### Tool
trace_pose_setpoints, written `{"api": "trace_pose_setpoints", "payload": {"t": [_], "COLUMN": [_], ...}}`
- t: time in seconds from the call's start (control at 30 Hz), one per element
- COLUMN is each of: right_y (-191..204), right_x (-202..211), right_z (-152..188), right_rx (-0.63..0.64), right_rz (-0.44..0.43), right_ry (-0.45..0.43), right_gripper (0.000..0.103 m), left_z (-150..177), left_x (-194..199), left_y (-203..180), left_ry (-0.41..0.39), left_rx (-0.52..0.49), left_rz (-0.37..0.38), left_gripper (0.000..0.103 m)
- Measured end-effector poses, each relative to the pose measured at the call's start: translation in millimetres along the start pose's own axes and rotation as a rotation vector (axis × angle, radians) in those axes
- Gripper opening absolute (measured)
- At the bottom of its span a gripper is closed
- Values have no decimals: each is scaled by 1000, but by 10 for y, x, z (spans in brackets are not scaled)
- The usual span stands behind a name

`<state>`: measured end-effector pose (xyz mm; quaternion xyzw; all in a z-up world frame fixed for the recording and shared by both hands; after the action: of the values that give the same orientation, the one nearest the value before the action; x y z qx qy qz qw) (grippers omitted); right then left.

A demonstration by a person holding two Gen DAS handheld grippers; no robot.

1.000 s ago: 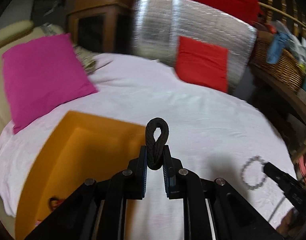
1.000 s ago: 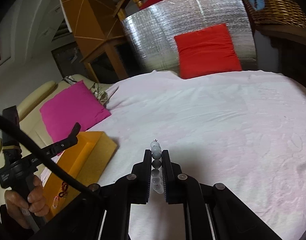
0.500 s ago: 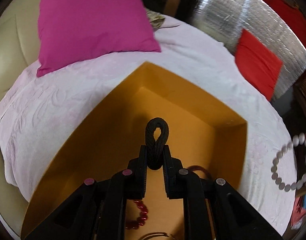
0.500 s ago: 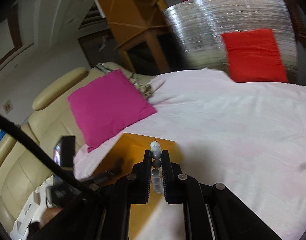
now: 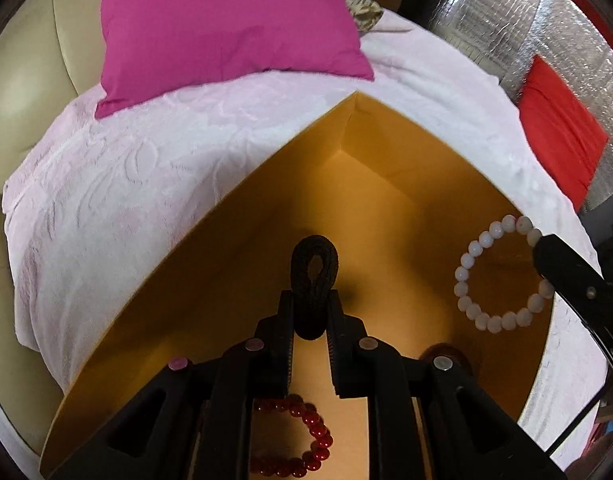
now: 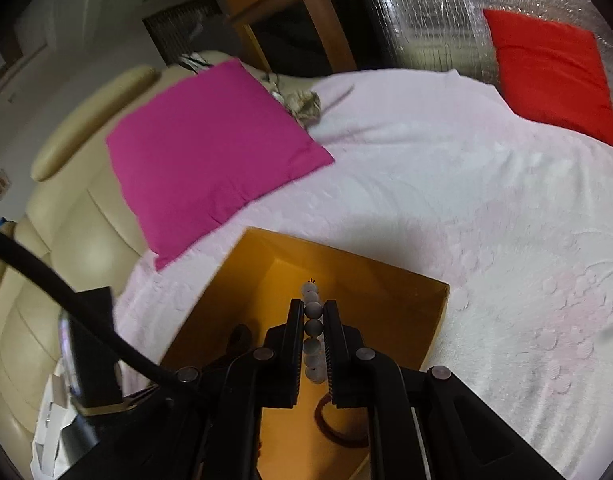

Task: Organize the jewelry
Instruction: 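Carry black ring and pearl bracelet into the orange box and open both grippers, then lift both grippers out of the box and move back over the bedspread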

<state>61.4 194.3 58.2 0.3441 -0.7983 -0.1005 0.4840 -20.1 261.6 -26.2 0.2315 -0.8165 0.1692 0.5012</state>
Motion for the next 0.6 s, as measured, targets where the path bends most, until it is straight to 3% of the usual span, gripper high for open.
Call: {"api": "trace_pose_setpoints", "payload": {"t": [0.17,0.37,0.43,0.5,0.6], "right_y": [-116,-213,-236,-256,-286], "right_x": [-150,-250,-221,-156,-7], "right_z": [22,-9,-32,-61,-105], "right_rx": [-4,10,12,9,-11], "right_rz": [45,117,119,125,92], "right_ry": [34,48,37,15,-26], "right_gripper": [11,12,12,16,18], "left_z": [33,43,34,16,-31], "left_x": [-36,-34,-22,-1,54], "left_y": [2,-13,-14,-11,12], "left_ry": [19,31,29,24,-2], "left_rx": [-3,-14,-20,-21,-33], "left_rz": [-10,-32,-36,-33,-56], "left_gripper": [19,35,36,49,54]}}
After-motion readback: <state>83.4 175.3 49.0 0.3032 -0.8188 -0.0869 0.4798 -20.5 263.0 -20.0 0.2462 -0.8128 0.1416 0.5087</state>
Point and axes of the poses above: each gripper's, at about its wrist camera, not at the fingertips, and x roughly against the way its jaws point, y to its left, z to its underside, the point moved 10 cm from there along -x, roughly the way its jaws point, and after that the axes turned 7 degrees about -x, right-handed, at the moved point
